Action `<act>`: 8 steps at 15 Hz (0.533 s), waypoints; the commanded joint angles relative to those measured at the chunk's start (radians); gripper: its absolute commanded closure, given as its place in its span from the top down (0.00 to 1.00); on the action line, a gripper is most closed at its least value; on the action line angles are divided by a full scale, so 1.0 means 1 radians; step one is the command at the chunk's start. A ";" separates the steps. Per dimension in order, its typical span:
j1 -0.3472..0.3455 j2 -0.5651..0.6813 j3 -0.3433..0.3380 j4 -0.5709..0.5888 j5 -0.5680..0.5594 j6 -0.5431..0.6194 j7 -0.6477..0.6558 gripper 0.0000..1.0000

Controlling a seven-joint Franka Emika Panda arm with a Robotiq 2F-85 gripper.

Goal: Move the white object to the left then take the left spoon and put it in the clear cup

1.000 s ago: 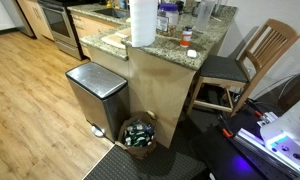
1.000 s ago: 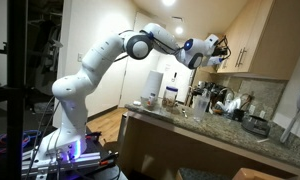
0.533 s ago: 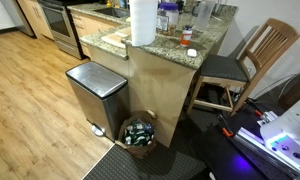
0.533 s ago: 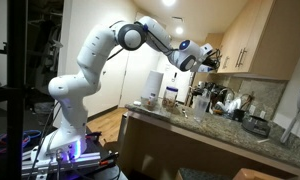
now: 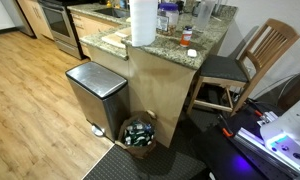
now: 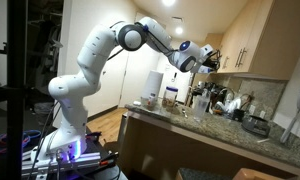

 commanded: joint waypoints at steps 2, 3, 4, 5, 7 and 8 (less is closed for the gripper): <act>0.019 0.071 -0.006 -0.002 -0.015 0.085 -0.014 0.00; 0.024 0.091 -0.005 -0.001 -0.020 0.102 -0.016 0.00; 0.026 0.114 0.005 0.000 -0.026 0.114 -0.016 0.00; 0.021 0.142 0.029 0.006 -0.043 0.127 -0.020 0.00; 0.022 0.115 0.013 -0.004 -0.030 0.098 -0.001 0.00; 0.026 0.133 0.020 -0.004 -0.037 0.114 -0.001 0.00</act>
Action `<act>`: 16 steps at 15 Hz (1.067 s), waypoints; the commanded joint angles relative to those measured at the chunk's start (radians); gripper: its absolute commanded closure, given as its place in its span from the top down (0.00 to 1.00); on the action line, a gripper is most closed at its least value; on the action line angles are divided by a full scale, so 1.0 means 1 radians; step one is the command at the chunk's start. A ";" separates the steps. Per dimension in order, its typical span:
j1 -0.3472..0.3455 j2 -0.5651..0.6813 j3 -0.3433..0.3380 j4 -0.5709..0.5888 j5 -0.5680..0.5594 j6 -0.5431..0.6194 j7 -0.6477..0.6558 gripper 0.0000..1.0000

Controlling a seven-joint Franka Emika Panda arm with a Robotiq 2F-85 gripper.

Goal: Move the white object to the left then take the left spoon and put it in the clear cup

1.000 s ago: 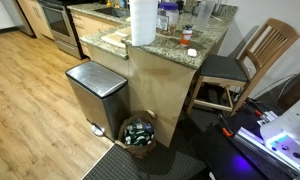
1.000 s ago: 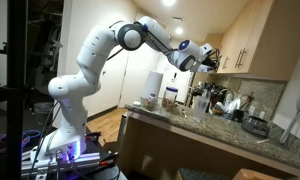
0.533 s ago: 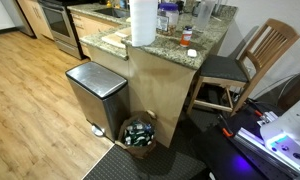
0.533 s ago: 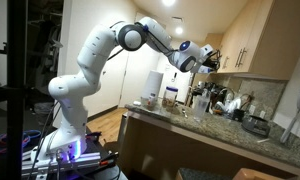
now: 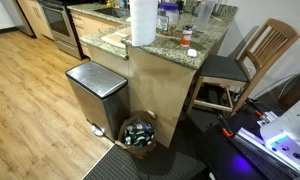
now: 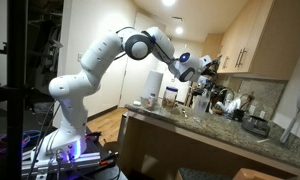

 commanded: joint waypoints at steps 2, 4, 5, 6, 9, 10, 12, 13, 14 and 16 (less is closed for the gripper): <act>0.005 0.015 0.005 0.001 -0.004 0.011 0.000 0.00; 0.014 -0.005 -0.029 -0.012 0.009 -0.003 -0.007 0.00; 0.015 -0.012 -0.043 -0.023 0.009 -0.007 -0.011 0.00; 0.015 -0.015 -0.057 -0.034 0.011 -0.005 -0.012 0.00; 0.019 -0.014 -0.096 -0.060 0.011 -0.008 -0.011 0.00; 0.011 -0.003 -0.088 -0.064 0.001 -0.007 -0.007 0.00; 0.012 0.014 -0.082 -0.042 -0.002 0.006 0.000 0.00; 0.012 0.014 -0.083 -0.047 -0.002 0.006 0.000 0.00; 0.013 0.014 -0.083 -0.049 -0.002 0.006 0.000 0.00; 0.021 0.027 -0.086 -0.042 -0.011 0.024 -0.009 0.00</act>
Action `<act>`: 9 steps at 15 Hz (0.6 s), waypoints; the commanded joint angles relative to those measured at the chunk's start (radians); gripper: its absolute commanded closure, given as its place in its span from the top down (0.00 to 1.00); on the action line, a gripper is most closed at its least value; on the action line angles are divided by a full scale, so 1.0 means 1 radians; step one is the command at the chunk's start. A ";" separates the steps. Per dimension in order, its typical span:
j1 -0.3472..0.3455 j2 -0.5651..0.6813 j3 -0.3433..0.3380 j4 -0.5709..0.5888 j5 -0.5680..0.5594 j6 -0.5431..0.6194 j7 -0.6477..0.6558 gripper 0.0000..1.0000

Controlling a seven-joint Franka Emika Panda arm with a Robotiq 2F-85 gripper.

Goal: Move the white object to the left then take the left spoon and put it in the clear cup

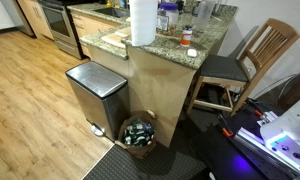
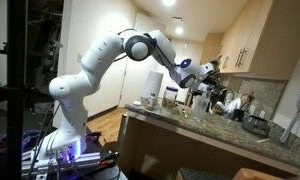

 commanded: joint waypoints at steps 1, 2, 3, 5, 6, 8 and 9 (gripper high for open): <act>0.010 0.032 0.007 0.012 -0.028 0.029 -0.021 0.00; 0.019 0.043 0.004 0.014 -0.042 0.039 -0.031 0.00; 0.017 0.063 0.019 0.020 -0.067 0.051 -0.036 0.00; 0.030 0.106 0.032 0.053 -0.126 0.073 -0.052 0.00; 0.032 0.143 0.048 0.122 -0.164 0.034 -0.063 0.00; 0.036 0.190 0.065 0.176 -0.223 0.032 -0.073 0.00; 0.029 0.219 0.089 0.209 -0.258 0.031 -0.079 0.00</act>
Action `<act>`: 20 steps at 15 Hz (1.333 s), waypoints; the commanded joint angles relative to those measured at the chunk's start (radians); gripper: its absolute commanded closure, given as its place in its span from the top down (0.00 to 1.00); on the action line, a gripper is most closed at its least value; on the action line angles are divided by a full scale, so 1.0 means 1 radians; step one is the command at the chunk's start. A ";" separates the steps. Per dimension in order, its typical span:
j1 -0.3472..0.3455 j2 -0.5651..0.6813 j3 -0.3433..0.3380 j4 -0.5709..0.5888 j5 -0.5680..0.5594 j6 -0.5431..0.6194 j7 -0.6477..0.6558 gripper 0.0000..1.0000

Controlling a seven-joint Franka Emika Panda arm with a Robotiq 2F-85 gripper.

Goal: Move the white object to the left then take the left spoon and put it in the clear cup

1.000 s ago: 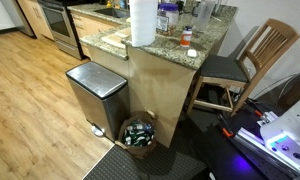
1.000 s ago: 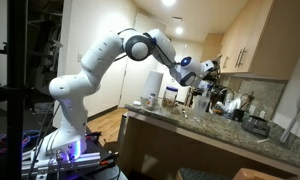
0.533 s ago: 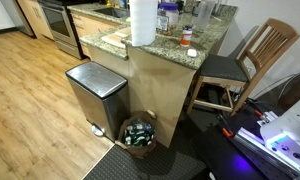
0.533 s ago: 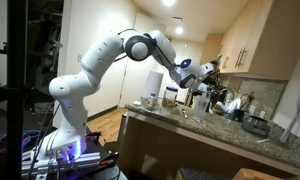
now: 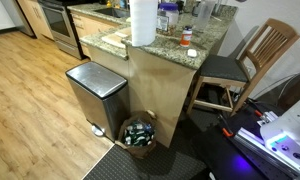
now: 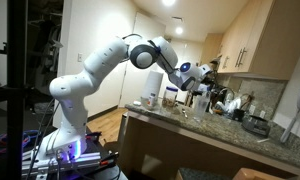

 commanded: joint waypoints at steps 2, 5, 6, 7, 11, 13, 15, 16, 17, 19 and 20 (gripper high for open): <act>-0.008 0.139 0.073 0.164 -0.130 0.000 -0.059 0.00; -0.041 0.129 0.100 0.115 -0.157 -0.001 -0.026 0.00; -0.010 0.115 0.060 0.127 -0.133 -0.001 -0.016 0.00; -0.014 0.121 0.068 0.127 -0.136 -0.001 -0.016 0.00; -0.018 0.123 0.076 0.125 -0.137 -0.001 -0.016 0.00; -0.018 0.123 0.077 0.125 -0.137 -0.001 -0.016 0.00; -0.019 0.123 0.077 0.125 -0.137 -0.001 -0.016 0.00; -0.019 0.123 0.077 0.125 -0.137 -0.001 -0.016 0.00; -0.019 0.123 0.077 0.125 -0.137 -0.001 -0.016 0.00; -0.019 0.123 0.077 0.125 -0.137 -0.001 -0.016 0.00; -0.019 0.123 0.077 0.125 -0.137 -0.001 -0.016 0.00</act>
